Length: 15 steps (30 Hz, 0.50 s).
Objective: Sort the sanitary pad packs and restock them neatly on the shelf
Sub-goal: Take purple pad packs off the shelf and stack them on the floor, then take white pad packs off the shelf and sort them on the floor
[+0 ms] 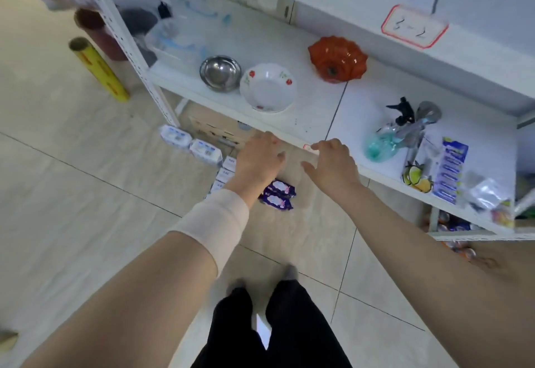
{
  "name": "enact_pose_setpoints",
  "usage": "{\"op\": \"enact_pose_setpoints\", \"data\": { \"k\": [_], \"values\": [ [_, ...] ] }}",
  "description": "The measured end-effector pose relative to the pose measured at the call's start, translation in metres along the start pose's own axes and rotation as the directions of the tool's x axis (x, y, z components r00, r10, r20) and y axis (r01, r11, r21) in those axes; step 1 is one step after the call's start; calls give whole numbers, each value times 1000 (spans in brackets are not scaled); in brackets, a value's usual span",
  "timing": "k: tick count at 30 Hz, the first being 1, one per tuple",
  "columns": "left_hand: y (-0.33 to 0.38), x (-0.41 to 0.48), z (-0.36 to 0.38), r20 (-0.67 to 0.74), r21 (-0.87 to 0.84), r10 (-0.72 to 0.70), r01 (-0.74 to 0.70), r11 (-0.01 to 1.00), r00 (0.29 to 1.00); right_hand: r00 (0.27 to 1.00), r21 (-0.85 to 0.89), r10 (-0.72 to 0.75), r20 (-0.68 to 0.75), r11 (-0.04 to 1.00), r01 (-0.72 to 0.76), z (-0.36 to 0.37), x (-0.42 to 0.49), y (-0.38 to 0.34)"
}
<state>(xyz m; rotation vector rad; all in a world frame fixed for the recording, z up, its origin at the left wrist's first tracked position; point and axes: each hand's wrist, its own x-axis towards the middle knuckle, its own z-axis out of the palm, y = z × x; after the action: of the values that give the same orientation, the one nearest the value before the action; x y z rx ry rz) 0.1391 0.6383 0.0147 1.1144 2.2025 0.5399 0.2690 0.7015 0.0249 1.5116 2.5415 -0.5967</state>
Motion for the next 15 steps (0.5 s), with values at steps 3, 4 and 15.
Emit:
{"op": "enact_pose_setpoints", "data": {
  "k": [3,4,15],
  "values": [
    [27,0,-38,-58,74,113,-109,991,992,999,-30,-23,-39,999,21,-41,0,-14],
    [36,-1,-51,-79,92,146,-139,986,986,998,-31,-31,-47,999,30,-55,0,-17],
    [102,32,-162,-210,151,320,-293,944,924,957,61,-75,-281,994,95,-170,27,-27]
  ]
}}
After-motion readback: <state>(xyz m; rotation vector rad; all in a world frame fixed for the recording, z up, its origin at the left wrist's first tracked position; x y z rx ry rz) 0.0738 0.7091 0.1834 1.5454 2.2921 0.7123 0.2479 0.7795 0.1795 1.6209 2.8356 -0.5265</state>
